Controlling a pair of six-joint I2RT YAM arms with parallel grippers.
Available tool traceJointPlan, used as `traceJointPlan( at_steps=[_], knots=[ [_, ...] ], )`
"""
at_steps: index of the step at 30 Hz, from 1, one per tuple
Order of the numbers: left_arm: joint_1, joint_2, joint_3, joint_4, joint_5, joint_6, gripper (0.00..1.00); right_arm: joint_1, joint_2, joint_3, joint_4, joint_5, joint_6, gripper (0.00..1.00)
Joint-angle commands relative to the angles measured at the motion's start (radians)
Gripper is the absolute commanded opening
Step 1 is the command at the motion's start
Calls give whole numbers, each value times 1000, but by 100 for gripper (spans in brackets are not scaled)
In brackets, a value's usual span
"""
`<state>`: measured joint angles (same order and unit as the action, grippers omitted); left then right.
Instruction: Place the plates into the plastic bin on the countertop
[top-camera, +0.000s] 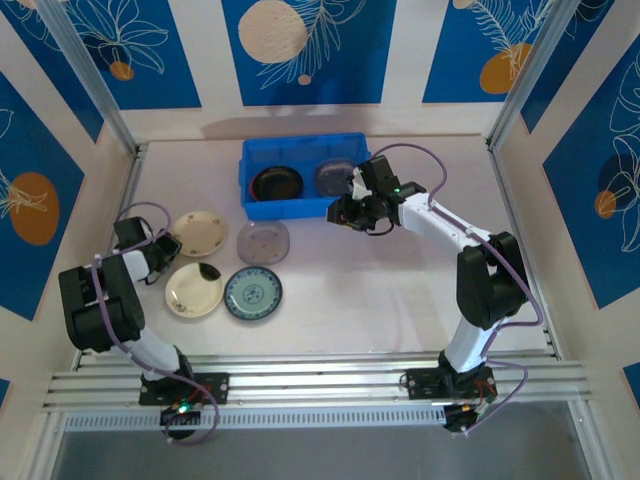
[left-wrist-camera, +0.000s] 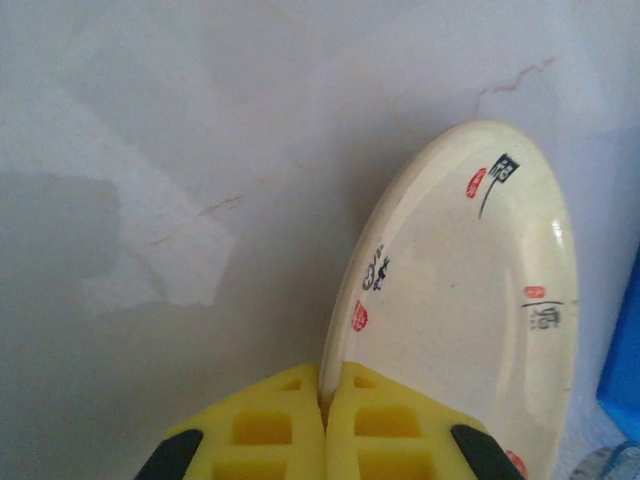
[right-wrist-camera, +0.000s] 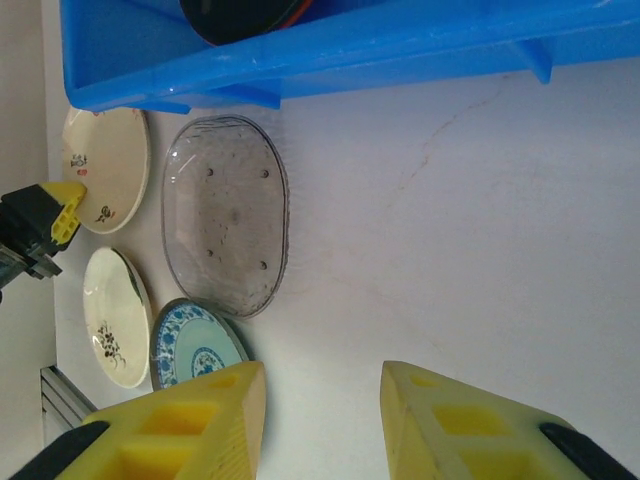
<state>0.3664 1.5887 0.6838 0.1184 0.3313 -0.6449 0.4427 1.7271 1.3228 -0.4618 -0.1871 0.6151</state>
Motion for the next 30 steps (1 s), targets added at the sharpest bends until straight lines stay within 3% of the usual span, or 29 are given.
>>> traceJointPlan(
  at_steps=[1,8,14,18,25,30],
  knots=[
    [5,-96,11,-34,-20,18,0,1,-32,29,-31,0,-3,37],
    [2,-266,49,-142,-40,39,0,-1,-66,51,-38,-7,-19,36],
    [-39,-439,172,-355,-92,85,0,-4,-119,60,-31,-9,-50,38],
    [-95,-495,291,-475,-15,116,0,-7,-156,61,-24,-19,-73,40],
    [-326,-451,416,-568,141,143,0,-27,-230,39,44,-137,-95,53],
    [-492,-379,404,-486,190,97,0,-23,-262,27,75,-233,-112,57]
  ],
)
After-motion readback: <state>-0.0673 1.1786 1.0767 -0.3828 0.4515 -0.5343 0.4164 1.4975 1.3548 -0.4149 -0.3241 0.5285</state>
